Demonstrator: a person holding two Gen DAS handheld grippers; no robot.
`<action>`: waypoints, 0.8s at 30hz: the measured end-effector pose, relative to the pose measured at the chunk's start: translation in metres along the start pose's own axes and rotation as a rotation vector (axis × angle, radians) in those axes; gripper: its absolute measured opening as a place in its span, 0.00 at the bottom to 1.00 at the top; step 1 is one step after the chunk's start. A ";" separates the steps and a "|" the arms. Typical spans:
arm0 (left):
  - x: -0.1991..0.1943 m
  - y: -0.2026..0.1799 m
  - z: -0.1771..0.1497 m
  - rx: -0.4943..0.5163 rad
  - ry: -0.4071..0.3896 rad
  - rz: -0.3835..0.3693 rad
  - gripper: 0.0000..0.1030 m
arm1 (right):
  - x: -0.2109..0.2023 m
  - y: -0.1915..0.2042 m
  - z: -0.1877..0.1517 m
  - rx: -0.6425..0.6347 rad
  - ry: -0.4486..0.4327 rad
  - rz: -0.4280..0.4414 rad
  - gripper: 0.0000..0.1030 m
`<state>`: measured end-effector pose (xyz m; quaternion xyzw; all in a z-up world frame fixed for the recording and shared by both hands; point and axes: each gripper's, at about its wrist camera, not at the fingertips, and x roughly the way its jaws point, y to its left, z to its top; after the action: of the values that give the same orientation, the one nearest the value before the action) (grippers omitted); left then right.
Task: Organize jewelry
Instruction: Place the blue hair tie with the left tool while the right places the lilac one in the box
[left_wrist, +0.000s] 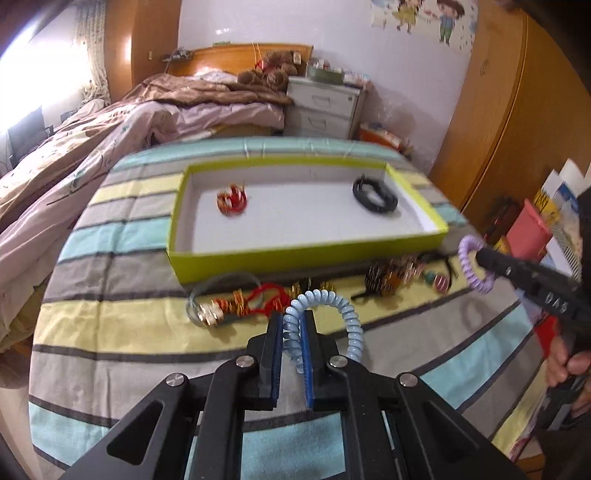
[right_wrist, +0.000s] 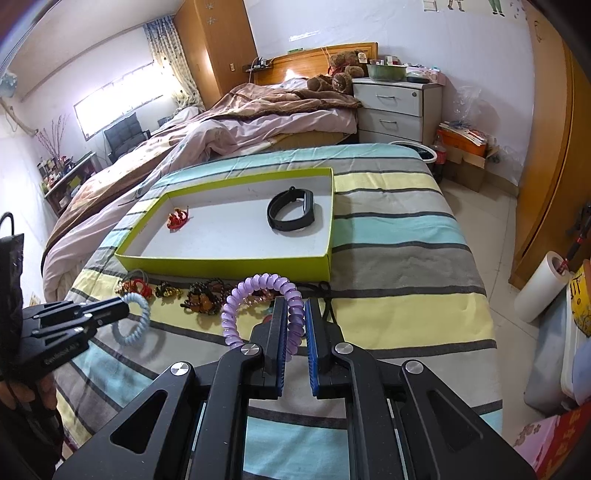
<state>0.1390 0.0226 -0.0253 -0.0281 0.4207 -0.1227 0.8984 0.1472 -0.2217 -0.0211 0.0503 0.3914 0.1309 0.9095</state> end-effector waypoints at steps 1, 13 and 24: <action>-0.003 0.002 0.003 -0.014 -0.010 -0.016 0.09 | 0.000 0.001 0.001 0.002 -0.003 0.001 0.10; 0.014 0.020 0.052 -0.042 -0.054 0.018 0.09 | 0.027 0.025 0.037 -0.016 -0.012 -0.004 0.10; 0.056 0.047 0.076 -0.069 0.004 0.048 0.09 | 0.084 0.048 0.061 -0.055 0.056 -0.018 0.10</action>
<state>0.2410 0.0504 -0.0255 -0.0490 0.4269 -0.0865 0.8988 0.2372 -0.1516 -0.0284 0.0183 0.4136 0.1349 0.9002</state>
